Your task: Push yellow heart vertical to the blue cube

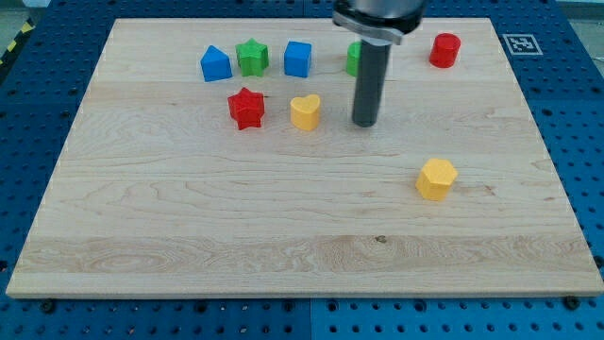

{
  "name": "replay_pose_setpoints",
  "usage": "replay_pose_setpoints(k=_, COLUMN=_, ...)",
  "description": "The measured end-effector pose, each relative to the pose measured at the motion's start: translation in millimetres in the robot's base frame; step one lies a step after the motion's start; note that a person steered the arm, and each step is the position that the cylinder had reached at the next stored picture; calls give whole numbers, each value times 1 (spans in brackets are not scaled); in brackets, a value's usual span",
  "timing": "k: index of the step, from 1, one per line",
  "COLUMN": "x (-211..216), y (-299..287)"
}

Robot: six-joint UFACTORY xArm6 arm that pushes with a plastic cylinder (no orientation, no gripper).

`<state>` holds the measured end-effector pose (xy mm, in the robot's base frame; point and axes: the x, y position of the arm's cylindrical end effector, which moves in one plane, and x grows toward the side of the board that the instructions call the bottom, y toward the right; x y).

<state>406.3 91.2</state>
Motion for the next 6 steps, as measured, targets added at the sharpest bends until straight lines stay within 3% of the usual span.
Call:
replay_pose_setpoints(k=3, x=106, y=124)
replay_pose_setpoints(k=6, x=128, y=97)
